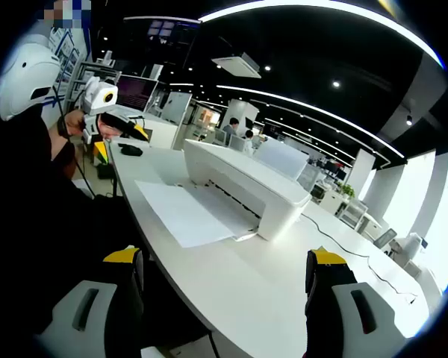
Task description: Remove the paper from the printer output slot and place it on top of the printer
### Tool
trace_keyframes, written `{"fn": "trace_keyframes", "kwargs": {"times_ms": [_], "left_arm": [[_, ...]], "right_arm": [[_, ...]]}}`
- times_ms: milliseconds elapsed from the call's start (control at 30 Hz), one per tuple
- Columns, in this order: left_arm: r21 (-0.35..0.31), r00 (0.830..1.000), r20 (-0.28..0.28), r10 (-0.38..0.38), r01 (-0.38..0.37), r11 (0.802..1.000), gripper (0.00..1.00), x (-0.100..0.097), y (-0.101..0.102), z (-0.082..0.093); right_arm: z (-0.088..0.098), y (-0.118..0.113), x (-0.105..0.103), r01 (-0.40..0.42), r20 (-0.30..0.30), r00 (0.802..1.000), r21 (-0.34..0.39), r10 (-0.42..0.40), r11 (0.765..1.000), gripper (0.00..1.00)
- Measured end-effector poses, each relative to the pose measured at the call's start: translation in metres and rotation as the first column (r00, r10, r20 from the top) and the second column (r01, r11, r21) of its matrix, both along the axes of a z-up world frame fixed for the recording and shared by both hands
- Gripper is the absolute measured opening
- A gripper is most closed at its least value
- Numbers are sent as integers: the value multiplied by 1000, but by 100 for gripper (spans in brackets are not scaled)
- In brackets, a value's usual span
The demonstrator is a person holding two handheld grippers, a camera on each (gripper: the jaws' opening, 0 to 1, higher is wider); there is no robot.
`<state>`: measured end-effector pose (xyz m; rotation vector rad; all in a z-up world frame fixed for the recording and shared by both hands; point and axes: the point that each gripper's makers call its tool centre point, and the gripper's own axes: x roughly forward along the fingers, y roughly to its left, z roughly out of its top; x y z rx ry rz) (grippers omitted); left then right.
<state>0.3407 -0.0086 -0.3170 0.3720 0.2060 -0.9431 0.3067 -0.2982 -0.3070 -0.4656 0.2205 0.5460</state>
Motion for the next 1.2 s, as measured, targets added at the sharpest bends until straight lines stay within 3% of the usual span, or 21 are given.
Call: {"fn": "trace_keyframes", "kwargs": {"times_ms": [1200], "left_arm": [[-5, 1000, -10, -2, 2, 1000, 84, 2, -3, -4]], "right_arm": [[2, -2, -1, 2, 3, 1000, -2, -2, 1000, 85]]}}
